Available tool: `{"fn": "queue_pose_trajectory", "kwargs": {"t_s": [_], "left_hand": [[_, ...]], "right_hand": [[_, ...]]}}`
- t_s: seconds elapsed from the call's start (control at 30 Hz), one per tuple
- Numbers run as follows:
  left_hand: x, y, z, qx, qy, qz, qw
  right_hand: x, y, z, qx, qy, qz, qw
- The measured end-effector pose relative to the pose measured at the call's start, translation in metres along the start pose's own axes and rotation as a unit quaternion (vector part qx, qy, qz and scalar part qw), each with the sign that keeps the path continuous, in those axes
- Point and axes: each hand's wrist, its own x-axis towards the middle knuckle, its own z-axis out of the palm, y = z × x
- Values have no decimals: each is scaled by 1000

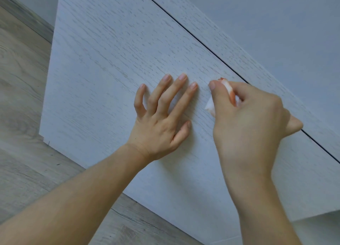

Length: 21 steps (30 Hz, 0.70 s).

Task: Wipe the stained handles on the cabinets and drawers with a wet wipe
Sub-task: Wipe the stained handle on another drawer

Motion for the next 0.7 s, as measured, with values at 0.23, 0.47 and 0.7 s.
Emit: {"fn": "queue_pose_trajectory", "kwargs": {"t_s": [0.23,0.47,0.7], "left_hand": [[2,0,-12,-7,-34,9,999],[9,13,-13,-20,-35,-9,999],[7,17,-13,-20,-40,-8,999]], "right_hand": [[-24,43,-1,43,171,-69,982],[-27,43,5,136,219,-46,965],[-23,36,19,101,243,-74,962]]}}
